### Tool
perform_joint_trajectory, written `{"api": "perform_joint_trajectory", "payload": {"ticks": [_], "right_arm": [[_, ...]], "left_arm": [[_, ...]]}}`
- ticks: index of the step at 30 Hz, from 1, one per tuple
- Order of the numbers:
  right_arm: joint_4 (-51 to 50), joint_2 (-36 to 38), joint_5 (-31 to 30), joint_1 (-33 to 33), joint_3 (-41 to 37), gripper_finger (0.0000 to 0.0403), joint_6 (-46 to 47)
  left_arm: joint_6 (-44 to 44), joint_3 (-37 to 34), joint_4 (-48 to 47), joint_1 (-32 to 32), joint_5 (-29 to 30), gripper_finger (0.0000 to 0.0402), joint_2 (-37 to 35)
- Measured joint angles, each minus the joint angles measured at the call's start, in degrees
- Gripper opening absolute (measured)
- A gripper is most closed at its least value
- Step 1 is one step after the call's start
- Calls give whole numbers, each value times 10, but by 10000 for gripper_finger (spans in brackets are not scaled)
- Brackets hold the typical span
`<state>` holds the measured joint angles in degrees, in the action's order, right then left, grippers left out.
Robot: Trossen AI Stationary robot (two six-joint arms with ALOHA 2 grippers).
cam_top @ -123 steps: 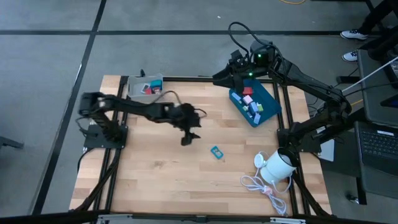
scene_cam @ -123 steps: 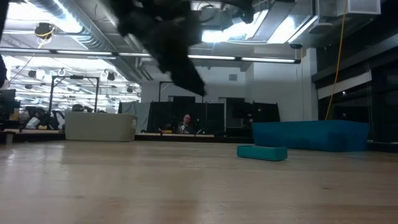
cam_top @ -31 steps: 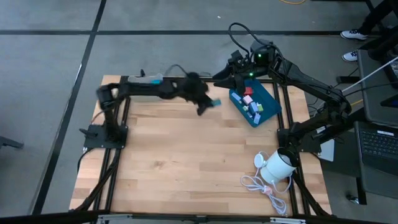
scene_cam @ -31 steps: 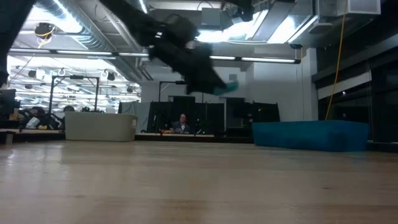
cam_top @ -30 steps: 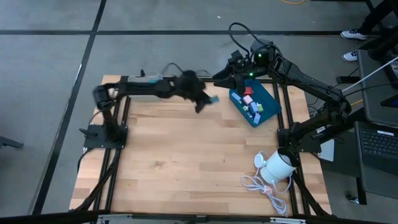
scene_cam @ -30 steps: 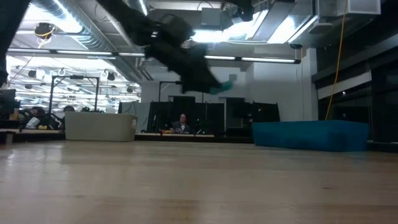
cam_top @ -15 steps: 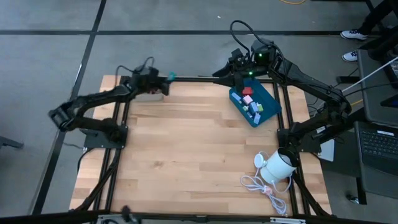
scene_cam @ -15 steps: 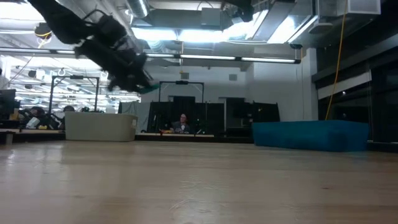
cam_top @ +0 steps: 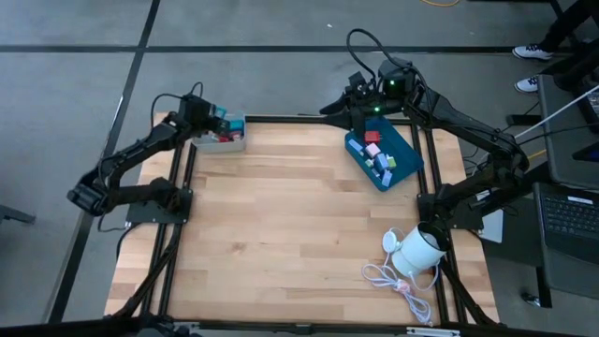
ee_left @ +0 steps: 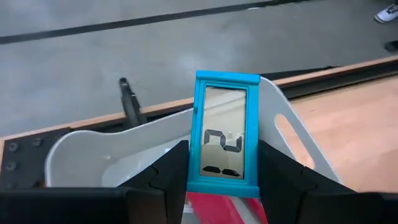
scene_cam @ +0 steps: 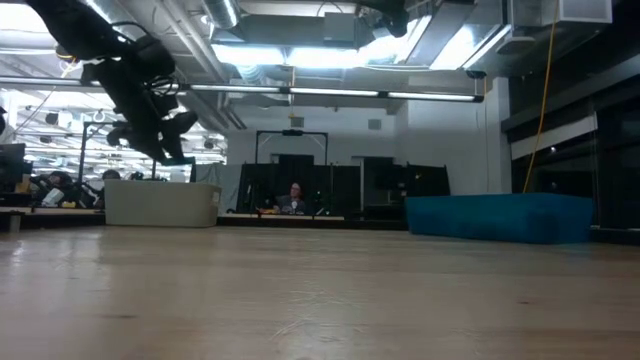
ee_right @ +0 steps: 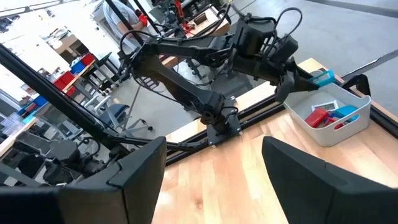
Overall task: Pick & Place Office items
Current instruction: Put the light blue digital timer into the gray bin, then return to Home Position
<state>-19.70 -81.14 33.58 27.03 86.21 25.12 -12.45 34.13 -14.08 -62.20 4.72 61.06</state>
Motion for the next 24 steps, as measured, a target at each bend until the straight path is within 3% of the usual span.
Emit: {"api": "perform_joint_trajectory", "payload": {"ticks": [11,18,24], "right_arm": [[0,0,-2,0,0,271,1],[0,0,-2,0,0,271,0],[0,0,-2,0,0,271,0]], "left_arm": [[-34,0,-4,14,18,151,5],[-36,0,-3,14,-28,203,5],[-54,0,-3,14,-32,226,5]]}}
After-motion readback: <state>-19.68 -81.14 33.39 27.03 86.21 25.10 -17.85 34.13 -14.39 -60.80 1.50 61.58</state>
